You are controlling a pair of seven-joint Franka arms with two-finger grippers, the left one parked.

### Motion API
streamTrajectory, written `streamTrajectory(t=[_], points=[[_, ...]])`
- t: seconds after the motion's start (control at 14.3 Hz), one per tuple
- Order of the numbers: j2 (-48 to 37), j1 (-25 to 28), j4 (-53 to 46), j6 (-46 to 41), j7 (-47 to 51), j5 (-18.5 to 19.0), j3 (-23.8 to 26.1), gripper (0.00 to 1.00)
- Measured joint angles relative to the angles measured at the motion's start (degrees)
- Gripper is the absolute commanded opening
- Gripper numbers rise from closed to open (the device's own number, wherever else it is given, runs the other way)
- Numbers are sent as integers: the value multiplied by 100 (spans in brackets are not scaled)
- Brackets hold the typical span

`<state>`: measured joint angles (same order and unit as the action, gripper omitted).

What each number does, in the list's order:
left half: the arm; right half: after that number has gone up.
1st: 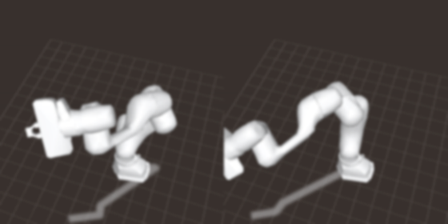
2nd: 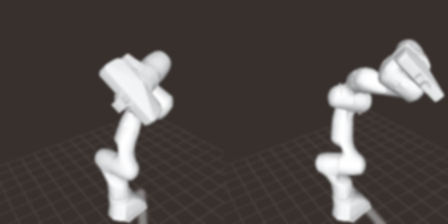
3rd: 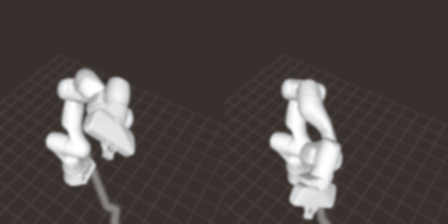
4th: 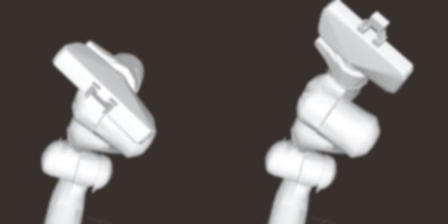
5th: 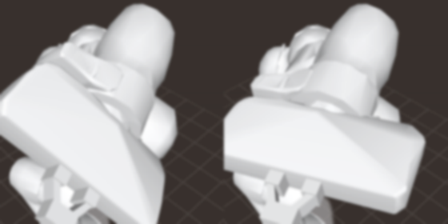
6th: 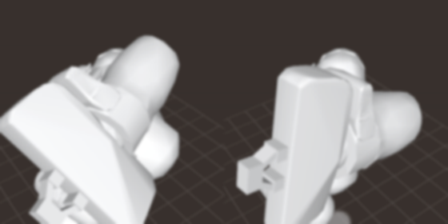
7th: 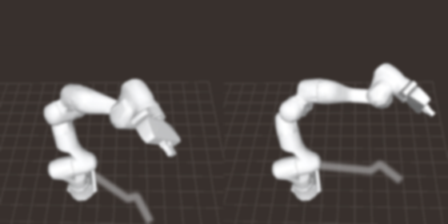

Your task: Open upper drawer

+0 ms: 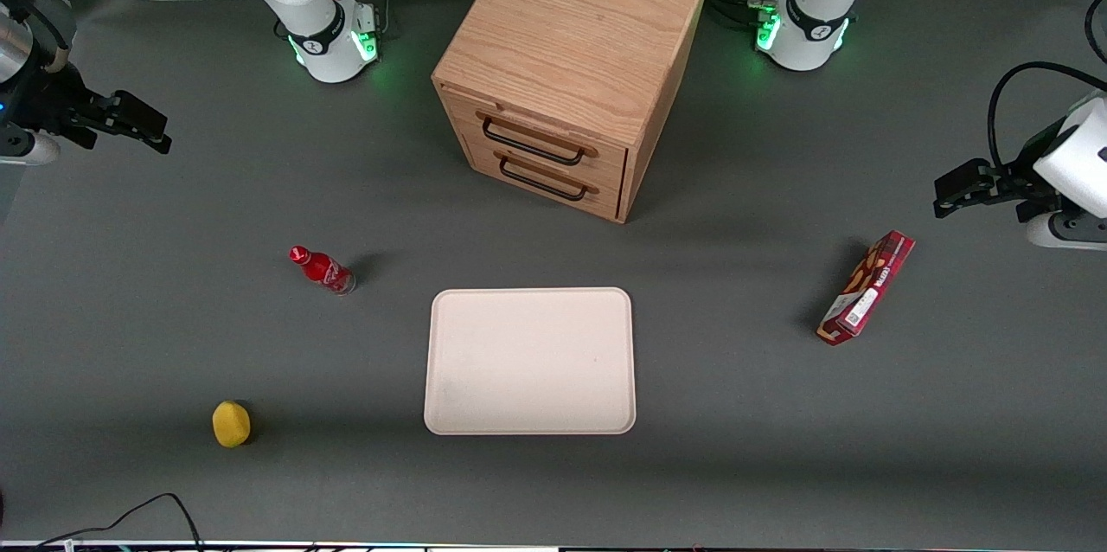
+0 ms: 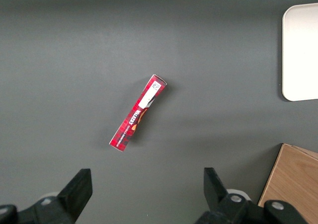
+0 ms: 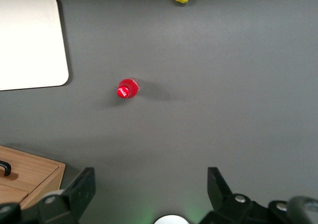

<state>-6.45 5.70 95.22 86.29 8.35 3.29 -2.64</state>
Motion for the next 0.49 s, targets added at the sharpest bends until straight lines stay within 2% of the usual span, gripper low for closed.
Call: streamTrajectory(t=[0.35,0.49], points=[[73,0,-82,-47,1,-59,-1,100],[73,21,-105,-113,-164,-310,43,100]])
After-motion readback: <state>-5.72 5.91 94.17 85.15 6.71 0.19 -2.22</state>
